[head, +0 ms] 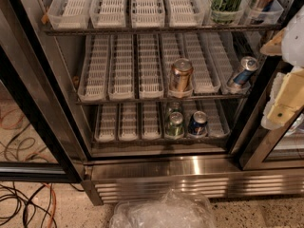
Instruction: Pick redbull can from top shelf of fridge
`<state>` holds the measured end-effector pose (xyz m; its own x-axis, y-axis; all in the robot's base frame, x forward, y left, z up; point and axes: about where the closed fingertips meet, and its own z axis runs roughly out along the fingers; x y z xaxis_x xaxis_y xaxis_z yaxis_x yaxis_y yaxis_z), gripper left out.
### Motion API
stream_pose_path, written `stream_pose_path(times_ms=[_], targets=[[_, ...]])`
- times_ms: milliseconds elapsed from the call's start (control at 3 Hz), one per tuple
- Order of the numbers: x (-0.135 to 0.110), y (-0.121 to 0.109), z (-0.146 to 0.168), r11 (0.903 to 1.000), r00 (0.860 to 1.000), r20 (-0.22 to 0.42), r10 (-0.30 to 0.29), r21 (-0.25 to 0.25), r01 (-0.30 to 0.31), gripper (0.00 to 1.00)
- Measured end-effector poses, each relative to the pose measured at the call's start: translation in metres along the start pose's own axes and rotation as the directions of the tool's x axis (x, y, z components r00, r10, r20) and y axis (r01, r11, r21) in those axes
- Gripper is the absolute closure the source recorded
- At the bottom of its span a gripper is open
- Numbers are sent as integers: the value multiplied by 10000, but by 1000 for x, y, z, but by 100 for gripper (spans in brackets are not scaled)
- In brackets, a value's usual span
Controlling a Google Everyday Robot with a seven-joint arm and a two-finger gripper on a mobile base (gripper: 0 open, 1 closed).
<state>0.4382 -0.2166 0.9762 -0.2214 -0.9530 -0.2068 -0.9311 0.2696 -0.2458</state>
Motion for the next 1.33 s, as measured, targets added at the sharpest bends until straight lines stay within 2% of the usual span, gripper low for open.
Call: stream_pose_path(times_ms=[667,1000,1333], targets=[[-2,2,3,9997,9997,159,183,147,-185,0],[-9,13,9,9946,9930,785,883,482,-923,0],[-13,20,21,9801,9689,1888,1600,863,-1787,0]])
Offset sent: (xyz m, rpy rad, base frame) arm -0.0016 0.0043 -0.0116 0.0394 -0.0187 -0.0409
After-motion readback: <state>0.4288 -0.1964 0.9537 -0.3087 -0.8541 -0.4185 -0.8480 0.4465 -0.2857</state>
